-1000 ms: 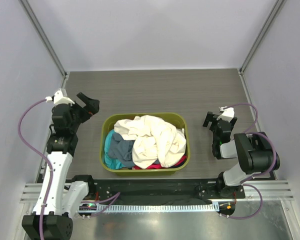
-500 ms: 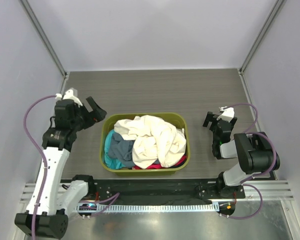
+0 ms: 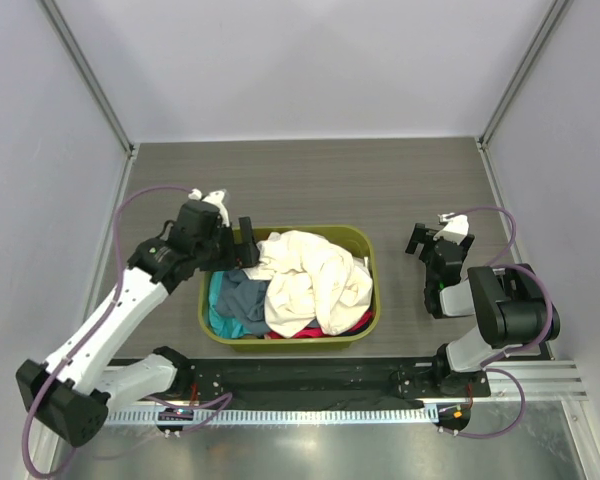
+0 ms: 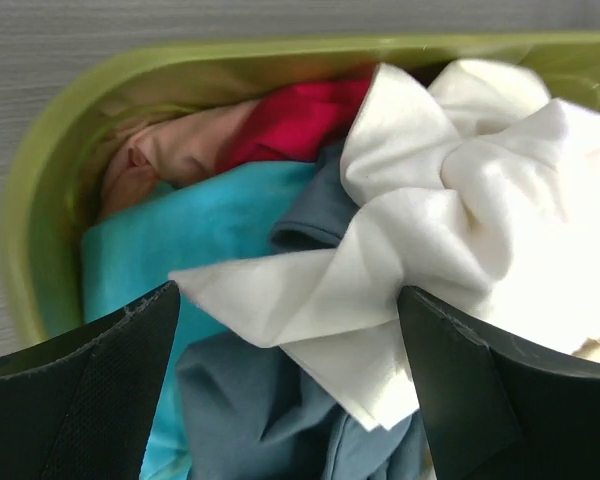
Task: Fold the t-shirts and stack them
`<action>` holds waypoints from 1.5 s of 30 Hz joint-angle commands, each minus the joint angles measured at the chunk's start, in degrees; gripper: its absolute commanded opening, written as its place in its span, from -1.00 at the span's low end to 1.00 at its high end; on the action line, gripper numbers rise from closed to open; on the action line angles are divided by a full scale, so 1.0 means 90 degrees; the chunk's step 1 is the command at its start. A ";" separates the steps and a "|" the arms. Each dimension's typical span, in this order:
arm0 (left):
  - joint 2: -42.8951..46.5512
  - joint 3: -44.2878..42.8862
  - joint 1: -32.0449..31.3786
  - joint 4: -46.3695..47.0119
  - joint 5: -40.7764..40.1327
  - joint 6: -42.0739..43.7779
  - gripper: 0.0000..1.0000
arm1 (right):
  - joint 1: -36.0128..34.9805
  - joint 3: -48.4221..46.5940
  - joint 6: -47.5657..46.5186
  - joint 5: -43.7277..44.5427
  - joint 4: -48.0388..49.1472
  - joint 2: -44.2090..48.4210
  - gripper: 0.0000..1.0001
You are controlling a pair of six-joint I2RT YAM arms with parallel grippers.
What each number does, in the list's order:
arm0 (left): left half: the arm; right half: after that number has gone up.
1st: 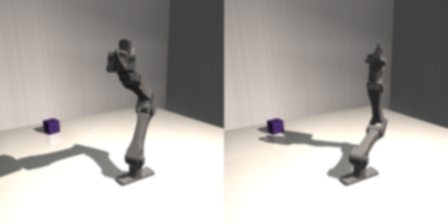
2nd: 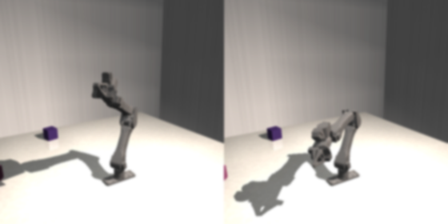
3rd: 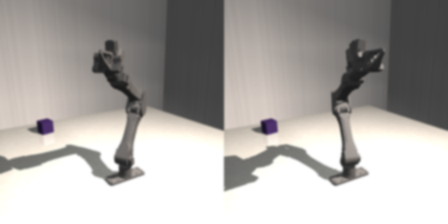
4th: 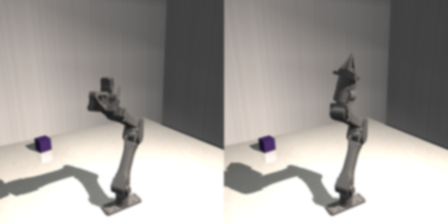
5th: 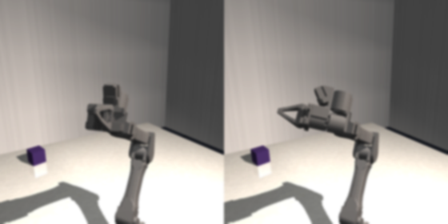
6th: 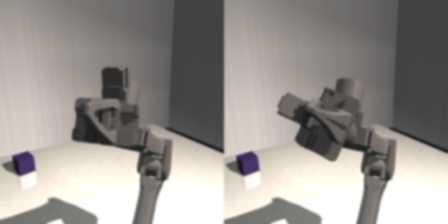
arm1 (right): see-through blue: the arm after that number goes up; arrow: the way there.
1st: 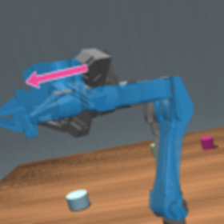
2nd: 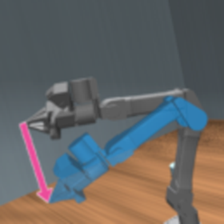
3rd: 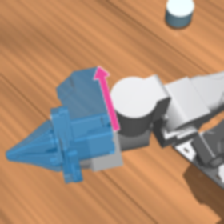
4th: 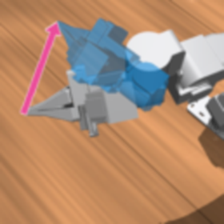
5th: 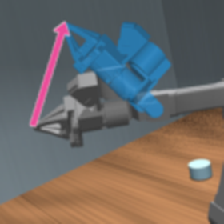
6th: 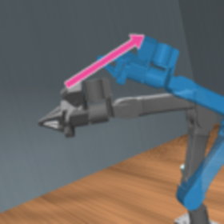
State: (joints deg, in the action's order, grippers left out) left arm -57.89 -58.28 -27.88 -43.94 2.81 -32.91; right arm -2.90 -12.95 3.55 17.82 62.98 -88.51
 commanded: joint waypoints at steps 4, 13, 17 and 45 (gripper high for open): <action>-0.0579 -0.0496 -0.0603 0.0517 -0.0556 -0.0084 0.61 | -0.0010 -0.0075 0.0016 0.0061 0.0512 0.0059 0.99; -0.1272 -0.2350 -0.0623 -0.0164 -0.1541 0.0422 -0.99 | -0.0020 -0.0065 0.0016 0.0061 0.0512 0.0059 0.99; -0.1702 -0.3735 -0.0613 -0.0390 -0.1990 0.0803 -1.00 | -0.0010 -0.0075 0.0006 0.0061 0.0512 0.0059 0.99; -0.4607 -0.6457 0.2552 -0.1466 -0.1954 0.0541 0.89 | -0.0020 -0.0065 0.0006 0.0061 0.0512 0.0059 0.99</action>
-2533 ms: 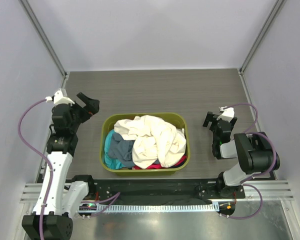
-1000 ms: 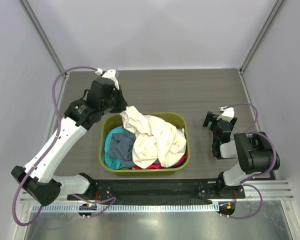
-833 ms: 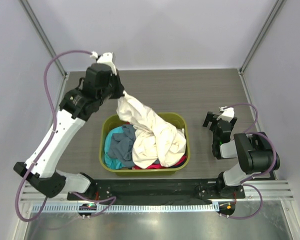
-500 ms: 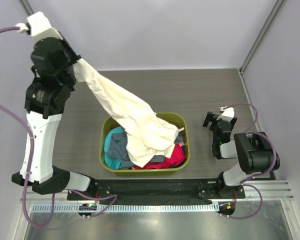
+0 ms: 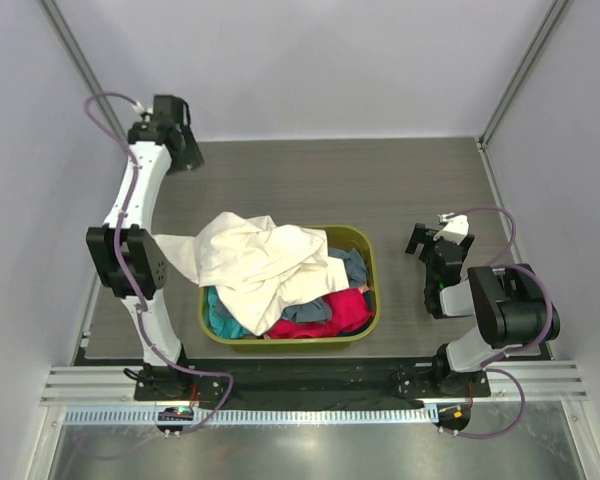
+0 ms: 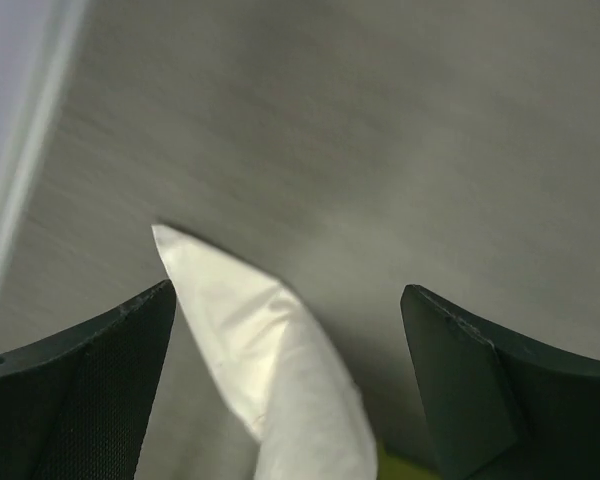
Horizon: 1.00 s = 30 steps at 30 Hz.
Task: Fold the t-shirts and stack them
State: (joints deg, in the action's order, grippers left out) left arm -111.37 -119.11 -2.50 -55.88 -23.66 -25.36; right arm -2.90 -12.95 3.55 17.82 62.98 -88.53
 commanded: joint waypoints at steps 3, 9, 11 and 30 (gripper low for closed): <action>0.2175 0.0975 -0.0279 -0.0217 0.1797 -0.0317 0.91 | -0.0010 -0.0075 0.0016 0.0051 0.0502 0.0061 0.99; 0.3769 0.3114 -0.0279 0.0221 0.3505 -0.0141 0.99 | -0.0010 -0.0075 0.0016 0.0061 0.0512 0.0052 0.99; 0.4239 0.3945 -0.0269 0.0407 0.4003 -0.0082 1.00 | -0.0010 -0.0075 0.0006 0.0061 0.0512 0.0061 0.99; 0.4474 0.5473 -0.0542 0.1717 0.4232 -0.0375 -0.36 | -0.0020 -0.0075 0.0016 0.0061 0.0512 0.0061 0.99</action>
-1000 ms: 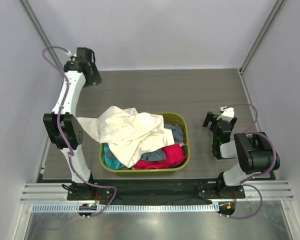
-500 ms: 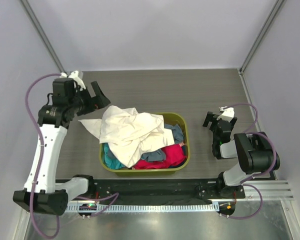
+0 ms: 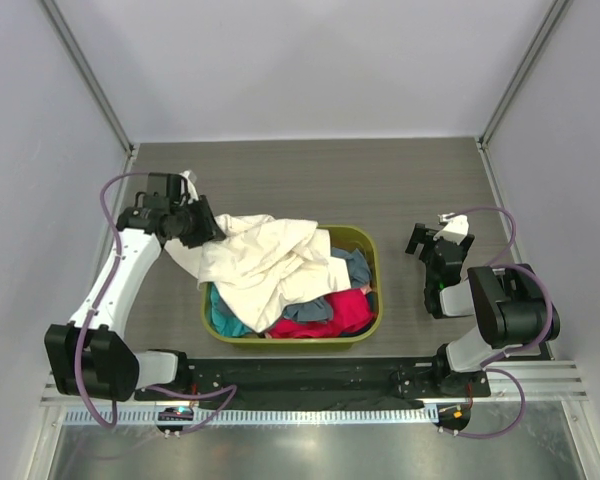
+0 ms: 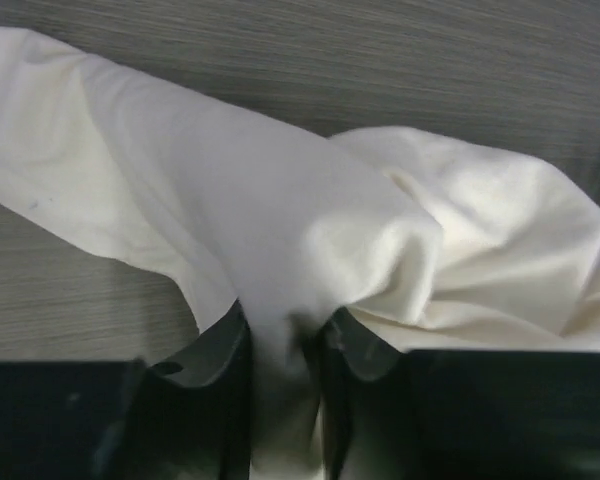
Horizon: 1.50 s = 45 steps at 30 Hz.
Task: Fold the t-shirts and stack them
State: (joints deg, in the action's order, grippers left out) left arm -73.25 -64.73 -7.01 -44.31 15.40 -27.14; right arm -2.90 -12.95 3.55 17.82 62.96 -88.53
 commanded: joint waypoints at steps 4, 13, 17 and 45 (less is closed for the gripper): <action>0.0337 -0.1388 -0.0042 0.0188 -0.1026 -0.0217 -1.00 | -0.0020 -0.0084 0.0006 0.0061 0.0514 0.0062 0.99; -0.0044 -0.3149 0.0815 -0.0360 -0.2980 -0.0751 -0.99 | -0.0020 -0.0075 0.0016 0.0061 0.0514 0.0061 0.99; -0.0297 -0.2993 0.3272 0.0206 -0.1357 -0.1883 -0.99 | -0.0020 -0.0075 0.0006 0.0061 0.0514 0.0061 0.99; 0.3527 0.1810 0.2351 0.0149 -0.0206 -0.0706 0.81 | -0.0020 -0.0065 0.0025 0.0061 0.0514 0.0052 0.99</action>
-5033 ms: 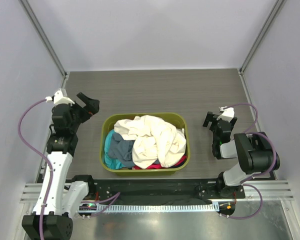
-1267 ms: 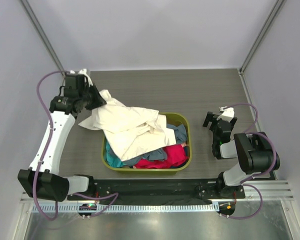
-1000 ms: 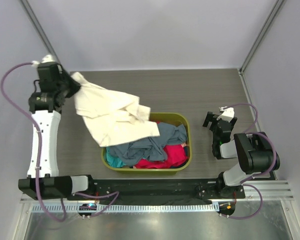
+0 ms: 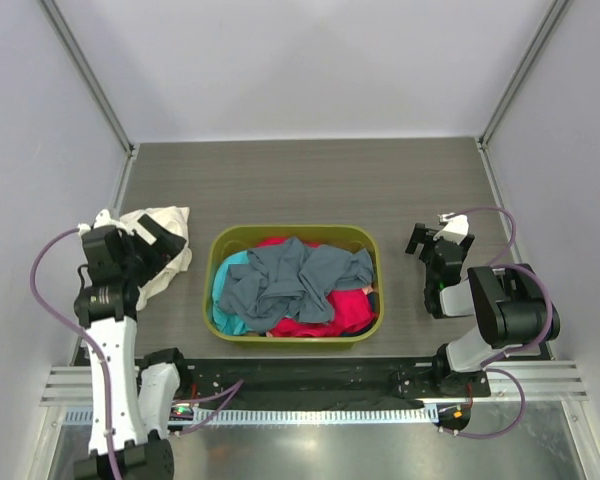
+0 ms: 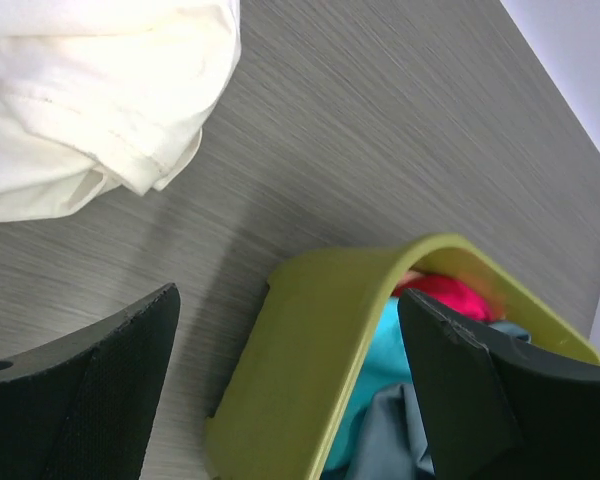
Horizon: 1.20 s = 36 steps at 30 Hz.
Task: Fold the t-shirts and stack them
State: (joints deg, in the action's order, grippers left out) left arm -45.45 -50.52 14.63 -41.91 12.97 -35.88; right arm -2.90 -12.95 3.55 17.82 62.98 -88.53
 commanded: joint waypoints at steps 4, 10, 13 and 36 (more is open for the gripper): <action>0.0859 0.0280 -0.0385 -0.0080 0.0024 0.0276 0.81 | -0.0010 -0.0094 0.0016 0.0041 0.0473 0.0061 0.99; 0.0734 0.0389 -0.0386 0.0204 0.0306 0.0217 0.80 | -0.0020 -0.0094 0.0016 0.0041 0.0473 0.0052 0.99; 0.0529 0.0369 -0.0386 0.0213 0.0453 0.0246 0.78 | -0.0010 -0.0133 -0.0013 -0.0046 0.0472 0.0071 0.99; 0.0841 0.0399 -0.0552 0.0252 0.0297 0.0188 0.72 | -0.1962 -0.5575 0.3491 -0.2537 -1.1607 0.2775 0.69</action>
State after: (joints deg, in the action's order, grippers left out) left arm -38.22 -46.89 9.85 -41.85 14.76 -34.98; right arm -19.51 -66.96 30.85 -7.60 -30.37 -67.81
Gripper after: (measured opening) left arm 0.860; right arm 0.860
